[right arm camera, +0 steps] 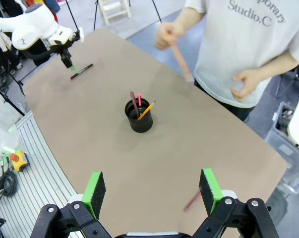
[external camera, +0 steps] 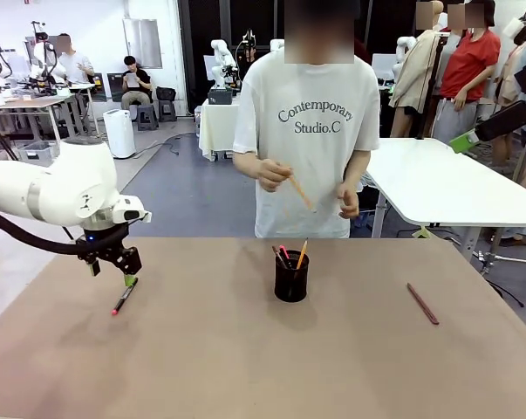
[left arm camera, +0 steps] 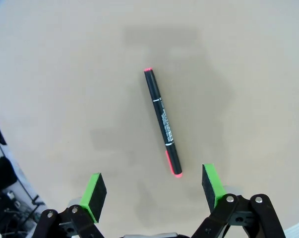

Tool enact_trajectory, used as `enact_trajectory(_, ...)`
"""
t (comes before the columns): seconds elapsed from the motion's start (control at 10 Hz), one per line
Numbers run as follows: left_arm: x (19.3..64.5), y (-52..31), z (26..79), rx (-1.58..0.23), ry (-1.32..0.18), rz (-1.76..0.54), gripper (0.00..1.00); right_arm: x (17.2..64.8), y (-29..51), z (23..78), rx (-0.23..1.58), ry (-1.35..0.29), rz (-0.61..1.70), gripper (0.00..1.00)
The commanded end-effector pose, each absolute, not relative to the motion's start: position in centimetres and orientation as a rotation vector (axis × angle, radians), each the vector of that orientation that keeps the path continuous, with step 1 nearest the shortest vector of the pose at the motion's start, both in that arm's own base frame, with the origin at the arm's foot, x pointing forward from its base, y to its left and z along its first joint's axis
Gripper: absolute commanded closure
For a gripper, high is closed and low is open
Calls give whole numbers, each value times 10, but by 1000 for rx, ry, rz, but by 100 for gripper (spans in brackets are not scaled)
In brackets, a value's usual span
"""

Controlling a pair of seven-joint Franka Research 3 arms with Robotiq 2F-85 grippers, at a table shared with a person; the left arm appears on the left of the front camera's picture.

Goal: Place the pens into the pen holder.
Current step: Pick up a writing instrument from the table and place it into the Pen holder.

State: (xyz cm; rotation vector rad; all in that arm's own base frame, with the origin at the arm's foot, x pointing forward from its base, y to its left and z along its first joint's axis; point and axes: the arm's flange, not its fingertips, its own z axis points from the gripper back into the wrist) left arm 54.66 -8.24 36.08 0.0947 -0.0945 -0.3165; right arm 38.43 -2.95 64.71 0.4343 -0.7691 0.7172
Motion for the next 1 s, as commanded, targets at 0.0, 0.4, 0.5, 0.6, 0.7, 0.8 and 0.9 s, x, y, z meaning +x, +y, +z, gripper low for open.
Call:
enact_trajectory(0.0,566,-92,355,79,-65,-250,0,384,-29,647,458,-789,725,0)
enact_trajectory(0.4,582,-91,333,91,-86,-269,0,384,-29,647,458,-789,725,0)
enact_trajectory(0.5,586,-91,327,83,-98,-267,0,384,-29,647,458,-789,725,0)
enact_trajectory(0.6,590,-92,322,78,-93,-267,0,384,-29,647,458,-789,725,0)
enact_trajectory(0.7,593,-94,318,73,-99,-273,0,384,-29,647,458,-789,725,0)
enact_trajectory(0.8,596,-96,315,70,-106,-275,0,384,-29,647,458,-789,725,0)
enact_trajectory(0.9,597,-96,314,77,-107,-282,0,384,-29,647,458,-789,725,0)
